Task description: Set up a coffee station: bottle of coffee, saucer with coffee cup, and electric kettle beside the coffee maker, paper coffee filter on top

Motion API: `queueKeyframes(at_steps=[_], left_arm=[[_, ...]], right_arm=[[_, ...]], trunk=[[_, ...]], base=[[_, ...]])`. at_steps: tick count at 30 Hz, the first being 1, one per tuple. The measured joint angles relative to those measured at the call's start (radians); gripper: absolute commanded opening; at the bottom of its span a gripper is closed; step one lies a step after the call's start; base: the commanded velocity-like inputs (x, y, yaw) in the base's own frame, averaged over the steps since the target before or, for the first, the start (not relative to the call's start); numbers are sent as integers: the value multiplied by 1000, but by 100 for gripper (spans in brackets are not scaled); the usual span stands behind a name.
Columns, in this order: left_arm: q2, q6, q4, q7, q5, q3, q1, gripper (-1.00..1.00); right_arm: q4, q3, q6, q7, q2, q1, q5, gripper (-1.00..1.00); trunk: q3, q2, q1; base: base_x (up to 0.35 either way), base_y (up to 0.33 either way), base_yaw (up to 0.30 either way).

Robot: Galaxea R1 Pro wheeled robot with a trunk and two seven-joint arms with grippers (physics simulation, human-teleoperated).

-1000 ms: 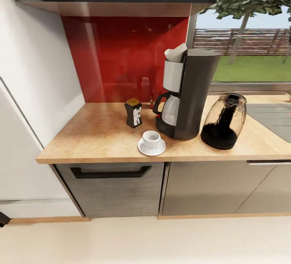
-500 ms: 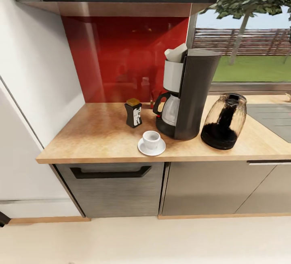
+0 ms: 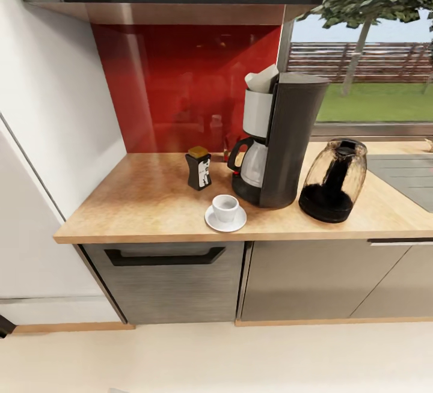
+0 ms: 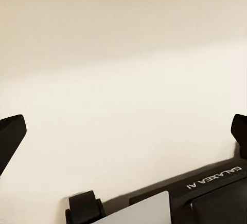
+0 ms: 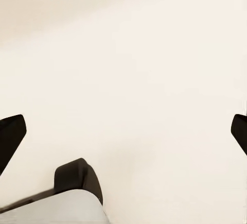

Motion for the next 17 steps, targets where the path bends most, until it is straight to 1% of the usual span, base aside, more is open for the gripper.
queueKeyframes(at_steps=[2, 4, 5, 8, 11, 17], left_arm=[[0, 0, 0, 2, 0, 0, 0, 100], [0, 0, 0, 3, 0, 1, 0, 100], [0, 0, 0, 3, 0, 1, 0, 100], [1, 0, -1, 3, 0, 1, 0, 100], [1, 0, -1, 3, 0, 1, 0, 100], [1, 0, -1, 4, 0, 2, 0, 100]], right_arm=[[0, 0, 2, -6, 21, 0, 0, 100], [1, -1, 1, -10, 50, 0, -1, 100], [1, -1, 2, -10, 56, 0, -1, 100], [1, -1, 2, -12, 69, 1, -1, 100], [1, -1, 2, -13, 75, 1, -2, 100], [1, -1, 2, -12, 77, 1, -1, 100]], trunk=[[0, 0, 0], [0, 0, 0], [0, 0, 0], [0, 0, 0], [0, 0, 0], [0, 0, 0]], base=[[0, 0, 0], [0, 0, 0], [0, 0, 0], [0, 0, 0], [0, 0, 0], [0, 0, 0]])
